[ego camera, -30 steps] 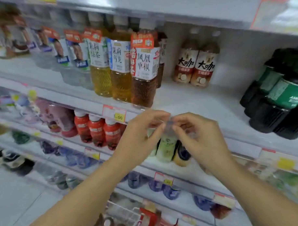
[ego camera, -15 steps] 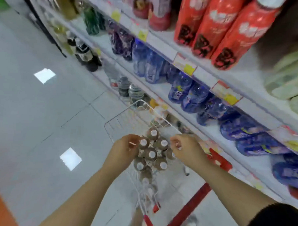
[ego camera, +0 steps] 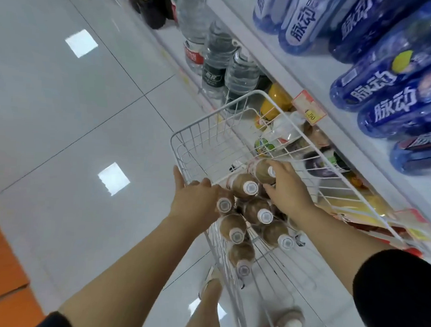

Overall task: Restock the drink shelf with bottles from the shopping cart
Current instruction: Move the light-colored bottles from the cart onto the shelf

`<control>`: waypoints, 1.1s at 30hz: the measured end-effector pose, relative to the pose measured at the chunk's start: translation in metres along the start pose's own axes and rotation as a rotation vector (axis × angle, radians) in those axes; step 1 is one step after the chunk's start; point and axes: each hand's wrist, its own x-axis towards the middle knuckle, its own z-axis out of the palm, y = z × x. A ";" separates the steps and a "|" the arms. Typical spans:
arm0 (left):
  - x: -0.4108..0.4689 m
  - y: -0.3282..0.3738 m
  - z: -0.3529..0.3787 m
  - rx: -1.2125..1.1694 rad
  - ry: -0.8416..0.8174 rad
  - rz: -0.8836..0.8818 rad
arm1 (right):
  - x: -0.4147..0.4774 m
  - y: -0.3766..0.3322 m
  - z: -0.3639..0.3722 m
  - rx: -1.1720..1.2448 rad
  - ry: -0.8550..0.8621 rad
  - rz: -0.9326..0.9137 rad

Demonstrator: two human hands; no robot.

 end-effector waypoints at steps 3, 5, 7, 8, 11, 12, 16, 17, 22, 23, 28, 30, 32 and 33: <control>0.004 0.011 0.005 0.106 0.009 -0.024 | 0.014 0.004 0.008 -0.012 0.082 -0.007; 0.011 0.016 0.008 0.067 0.018 -0.014 | 0.019 0.007 0.007 0.004 0.128 -0.021; 0.017 0.020 0.011 0.031 -0.027 0.018 | 0.016 0.010 0.003 0.044 0.156 -0.050; 0.020 0.020 0.011 0.027 -0.043 0.036 | 0.012 0.011 0.000 0.074 0.172 -0.061; 0.025 0.022 0.007 0.034 -0.075 0.064 | -0.006 0.011 -0.013 0.167 0.240 -0.074; 0.026 0.023 0.006 0.023 -0.084 0.063 | -0.013 0.010 -0.019 0.200 0.273 -0.084; 0.020 0.025 -0.004 -0.114 -0.061 0.028 | -0.046 0.001 -0.054 0.342 0.371 -0.116; 0.014 0.025 -0.010 -0.173 -0.034 0.010 | -0.055 -0.001 -0.066 0.363 0.388 -0.124; -0.044 0.032 -0.064 -0.484 0.192 -0.035 | -0.109 -0.011 -0.129 0.440 0.455 -0.179; -0.058 0.035 -0.079 -0.522 0.237 -0.010 | -0.122 -0.014 -0.143 0.454 0.463 -0.188; -0.122 0.065 -0.174 -0.633 0.492 0.113 | -0.194 -0.027 -0.221 0.498 0.520 -0.260; -0.144 0.081 -0.217 -0.644 0.602 0.173 | -0.221 -0.030 -0.255 0.458 0.595 -0.294; -0.166 0.098 -0.260 -0.657 0.694 0.239 | -0.253 -0.032 -0.290 0.433 0.668 -0.341; -0.178 0.107 -0.282 -0.660 0.723 0.268 | -0.270 -0.033 -0.308 0.418 0.706 -0.373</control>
